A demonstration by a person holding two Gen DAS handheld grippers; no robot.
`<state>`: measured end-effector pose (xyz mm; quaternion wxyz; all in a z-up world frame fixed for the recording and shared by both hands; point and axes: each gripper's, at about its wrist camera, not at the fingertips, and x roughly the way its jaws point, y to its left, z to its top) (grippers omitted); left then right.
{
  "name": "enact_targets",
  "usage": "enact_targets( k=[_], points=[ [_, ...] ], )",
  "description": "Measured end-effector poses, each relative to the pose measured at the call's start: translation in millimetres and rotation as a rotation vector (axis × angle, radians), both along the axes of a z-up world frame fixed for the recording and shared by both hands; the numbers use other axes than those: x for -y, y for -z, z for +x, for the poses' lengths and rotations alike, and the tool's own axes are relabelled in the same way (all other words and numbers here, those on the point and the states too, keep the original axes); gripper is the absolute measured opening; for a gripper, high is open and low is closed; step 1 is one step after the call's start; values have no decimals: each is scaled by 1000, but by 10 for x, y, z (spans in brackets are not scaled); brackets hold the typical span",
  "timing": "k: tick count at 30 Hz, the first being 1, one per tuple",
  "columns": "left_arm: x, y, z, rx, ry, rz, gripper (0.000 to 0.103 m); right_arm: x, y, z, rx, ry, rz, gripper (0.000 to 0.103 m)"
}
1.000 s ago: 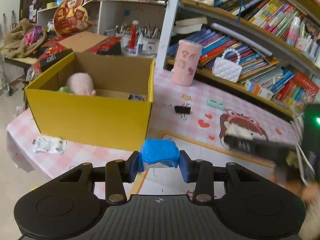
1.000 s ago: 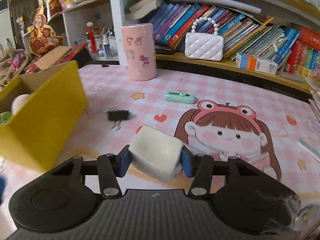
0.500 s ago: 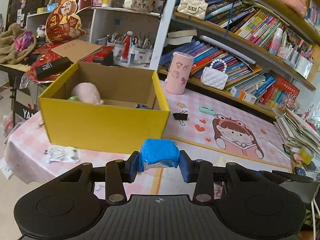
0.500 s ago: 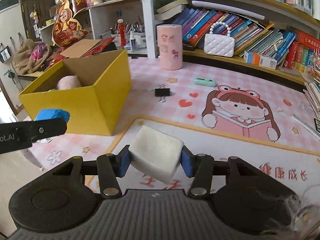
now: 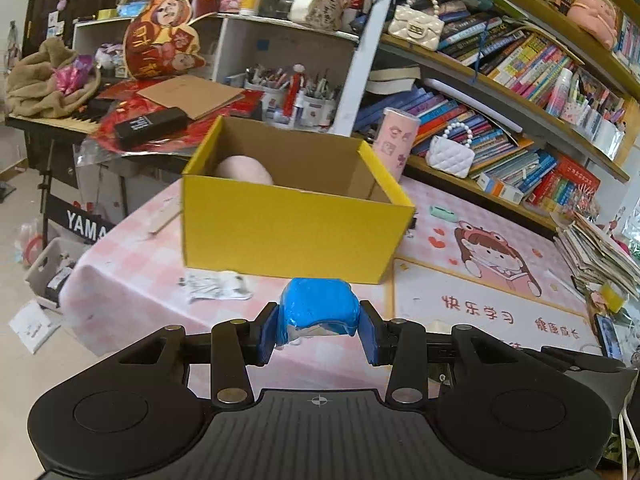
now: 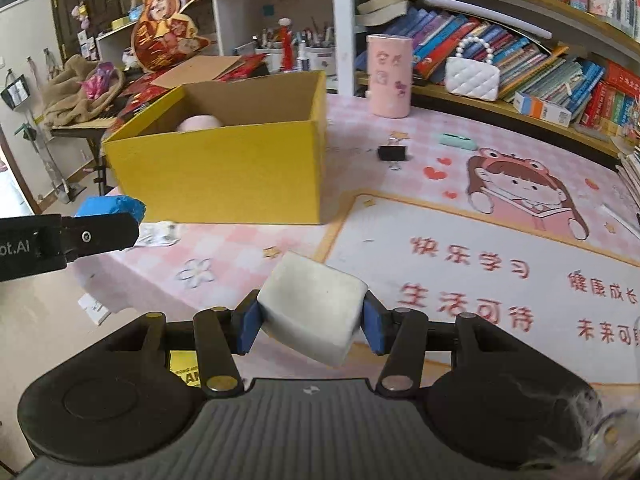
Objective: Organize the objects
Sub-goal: 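Carry the blue block with the left tool while the right tool carries the sponge toward the box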
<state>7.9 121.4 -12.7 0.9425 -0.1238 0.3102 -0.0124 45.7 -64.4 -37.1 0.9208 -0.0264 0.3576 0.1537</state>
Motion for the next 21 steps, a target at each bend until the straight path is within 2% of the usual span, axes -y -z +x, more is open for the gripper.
enact_targets(
  k=[11,21],
  points=[
    [-307,-2,-193,16,11,-14,40,-368,-52,-188,15,-6,-19,49],
    [-481,51,-195,4,-13,-44,40,-548,-55,-183,7,-27,-44,49]
  ],
)
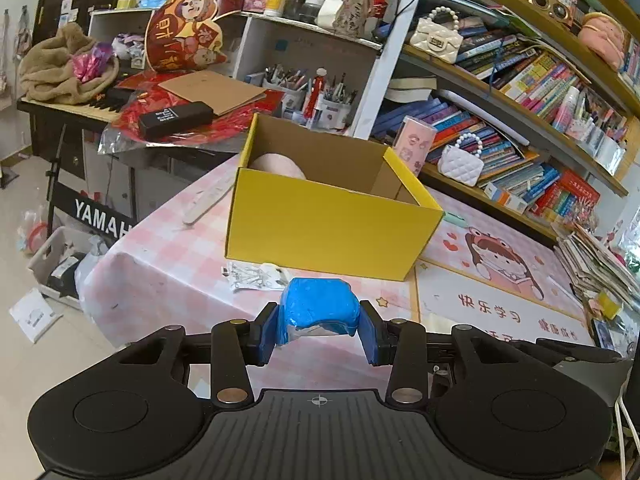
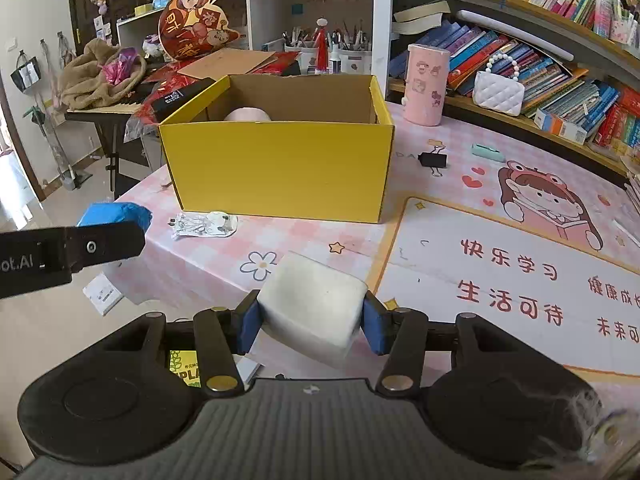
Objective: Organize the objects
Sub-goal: 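Carry the blue block with the left tool while the right tool carries the sponge toward the box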
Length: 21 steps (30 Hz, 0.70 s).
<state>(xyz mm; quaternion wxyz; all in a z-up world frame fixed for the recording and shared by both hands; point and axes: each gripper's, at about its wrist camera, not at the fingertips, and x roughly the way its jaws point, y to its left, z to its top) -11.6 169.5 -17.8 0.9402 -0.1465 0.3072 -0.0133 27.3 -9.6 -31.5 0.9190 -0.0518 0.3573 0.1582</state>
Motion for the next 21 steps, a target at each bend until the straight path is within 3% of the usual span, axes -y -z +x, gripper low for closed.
enact_targets(
  k=[7,16,21],
  points=[
    [-63,-115,212,38,-17,27,40,-94,-30,200,27,-22,-6,49],
    [-96,-538,867,178,-50,29,40,-171,-505,861,209,-23,53,49],
    [-12,-501,1310,158,-56,53,40,-174,-623,1361,253,-18,51,49]
  ],
)
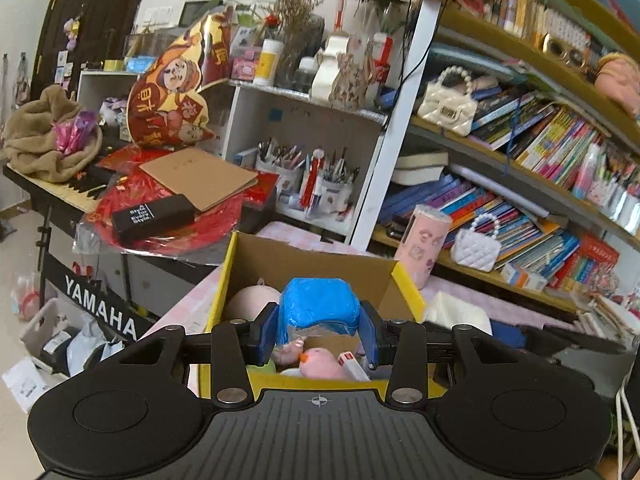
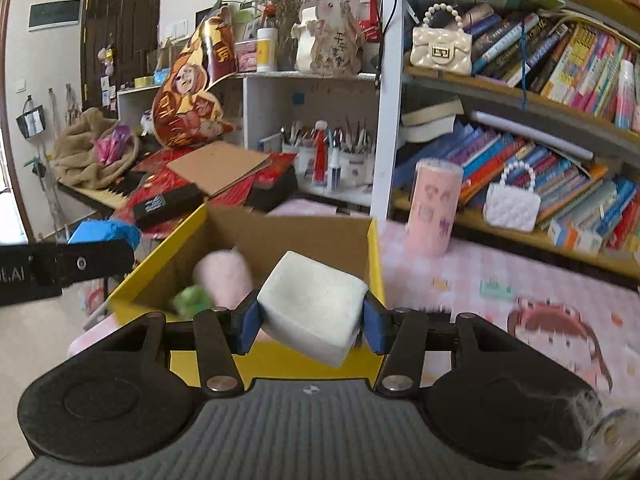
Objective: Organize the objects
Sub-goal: 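Carry the blue block with the left tool while the right tool carries the sponge toward the box, then lower the blue block and white sponge into the yellow box and open both tools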
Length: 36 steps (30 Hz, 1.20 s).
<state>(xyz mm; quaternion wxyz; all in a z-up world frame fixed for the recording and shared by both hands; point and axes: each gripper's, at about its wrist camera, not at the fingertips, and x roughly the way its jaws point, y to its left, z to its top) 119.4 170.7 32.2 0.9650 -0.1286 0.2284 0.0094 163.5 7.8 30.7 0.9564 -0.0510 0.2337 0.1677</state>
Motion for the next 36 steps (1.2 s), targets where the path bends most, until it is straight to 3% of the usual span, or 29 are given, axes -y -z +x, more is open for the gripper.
enact_targets(
  k=[11,17,21,26,36],
  points=[
    [3,437,570,-195,-42,19,40,-212,434,698,-118,-100,-145,49],
    [-25,520,622,-227,-68,20,41,-258,554,828,-182,-151,-139,50],
    [-39,510,614,-226,-66,8,45,-284,571,860,-206,-172,-138,54],
    [-37,426,511,-189,-67,8,71,-276,522,759,-163,-139,-145,63],
    [-81,70,-15,-57,-90,9,85,-135,174,361,-35,-53,-74,71]
  ],
)
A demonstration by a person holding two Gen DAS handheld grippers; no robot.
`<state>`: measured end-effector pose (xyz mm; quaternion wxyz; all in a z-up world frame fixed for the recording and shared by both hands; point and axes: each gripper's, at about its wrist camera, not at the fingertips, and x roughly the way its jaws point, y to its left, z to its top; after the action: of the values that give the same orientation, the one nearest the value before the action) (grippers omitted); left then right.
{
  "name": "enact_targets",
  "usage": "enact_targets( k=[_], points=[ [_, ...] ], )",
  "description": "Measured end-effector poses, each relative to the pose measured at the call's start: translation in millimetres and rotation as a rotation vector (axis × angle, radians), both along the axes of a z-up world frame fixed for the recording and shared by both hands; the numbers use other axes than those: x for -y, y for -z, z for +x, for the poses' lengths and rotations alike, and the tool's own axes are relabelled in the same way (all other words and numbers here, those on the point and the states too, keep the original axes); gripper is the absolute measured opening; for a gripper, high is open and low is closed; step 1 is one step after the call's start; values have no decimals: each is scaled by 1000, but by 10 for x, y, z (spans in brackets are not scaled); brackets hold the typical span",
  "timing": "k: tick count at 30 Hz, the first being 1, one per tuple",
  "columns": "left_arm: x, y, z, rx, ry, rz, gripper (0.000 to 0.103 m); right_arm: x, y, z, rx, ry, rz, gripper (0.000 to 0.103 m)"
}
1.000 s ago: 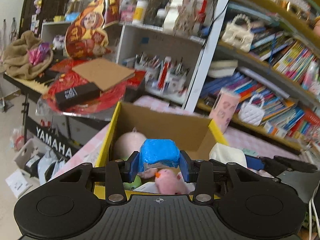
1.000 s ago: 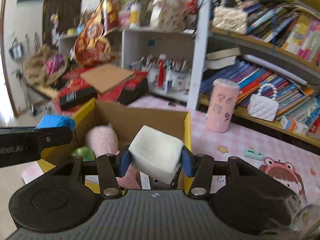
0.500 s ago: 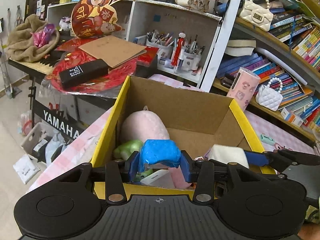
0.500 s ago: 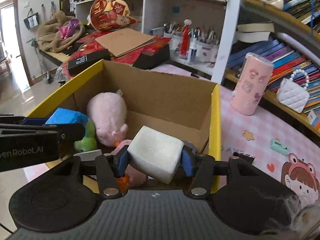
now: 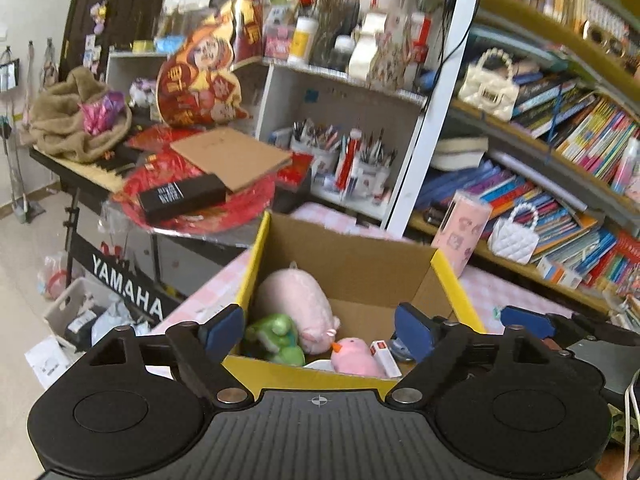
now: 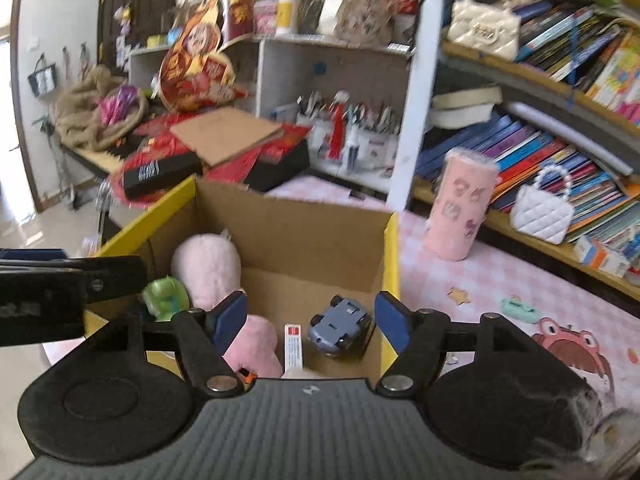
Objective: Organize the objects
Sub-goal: 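Lower the blue block and white sponge into the yellow box and open both tools, then withdraw both tools from the box toward the black clip and mint-green clip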
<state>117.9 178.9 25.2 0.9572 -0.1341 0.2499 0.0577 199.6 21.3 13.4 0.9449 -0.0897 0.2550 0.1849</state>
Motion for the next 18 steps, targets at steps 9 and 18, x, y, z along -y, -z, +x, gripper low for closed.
enact_targets(
  k=[9,18],
  points=[
    [-49,-27,-557,-2,1,-4,88,147,-87,-632,28,38,36,76],
    [-18,168,-920,-70,16,-2,88,236,113,-1160,-20,68,7,77]
  ],
)
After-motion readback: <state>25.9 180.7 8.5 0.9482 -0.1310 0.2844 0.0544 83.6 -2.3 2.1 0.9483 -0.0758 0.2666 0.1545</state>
